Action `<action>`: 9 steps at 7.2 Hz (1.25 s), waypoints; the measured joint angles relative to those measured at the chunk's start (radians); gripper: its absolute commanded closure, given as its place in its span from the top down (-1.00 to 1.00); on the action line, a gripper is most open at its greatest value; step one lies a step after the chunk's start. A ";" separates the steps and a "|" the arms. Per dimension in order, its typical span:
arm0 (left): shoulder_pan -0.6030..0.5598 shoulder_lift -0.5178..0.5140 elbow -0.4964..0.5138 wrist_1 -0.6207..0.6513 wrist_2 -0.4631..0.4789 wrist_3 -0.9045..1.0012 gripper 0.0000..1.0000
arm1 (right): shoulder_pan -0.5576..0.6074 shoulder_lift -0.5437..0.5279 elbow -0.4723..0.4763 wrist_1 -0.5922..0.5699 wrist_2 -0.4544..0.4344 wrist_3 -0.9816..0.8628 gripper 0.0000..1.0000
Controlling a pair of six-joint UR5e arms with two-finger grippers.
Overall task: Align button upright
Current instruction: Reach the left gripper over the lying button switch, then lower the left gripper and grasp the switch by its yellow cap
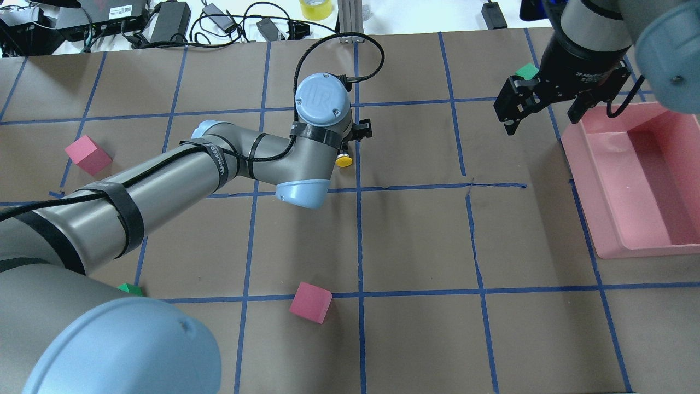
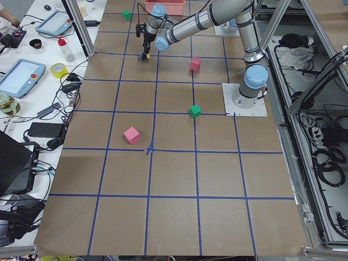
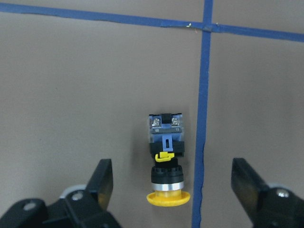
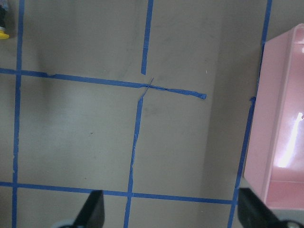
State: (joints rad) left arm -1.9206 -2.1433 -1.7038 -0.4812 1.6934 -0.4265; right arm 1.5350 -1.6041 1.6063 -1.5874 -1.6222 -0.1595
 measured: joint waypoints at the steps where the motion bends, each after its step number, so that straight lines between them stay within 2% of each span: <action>1: -0.003 -0.012 -0.022 0.044 0.004 -0.002 0.84 | 0.000 0.001 0.001 0.005 0.001 0.000 1.00; 3: -0.005 -0.032 -0.054 0.113 0.006 -0.005 0.84 | 0.000 0.002 0.003 0.011 0.001 0.000 1.00; 7: -0.018 -0.041 -0.061 0.127 0.001 -0.043 0.82 | -0.001 0.004 0.003 0.012 0.004 0.000 1.00; 9: -0.026 -0.046 -0.062 0.127 0.005 -0.046 0.62 | -0.001 0.005 0.003 0.013 0.004 0.001 1.00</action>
State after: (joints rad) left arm -1.9469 -2.1891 -1.7656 -0.3540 1.6980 -0.4722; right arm 1.5340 -1.5995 1.6096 -1.5740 -1.6177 -0.1589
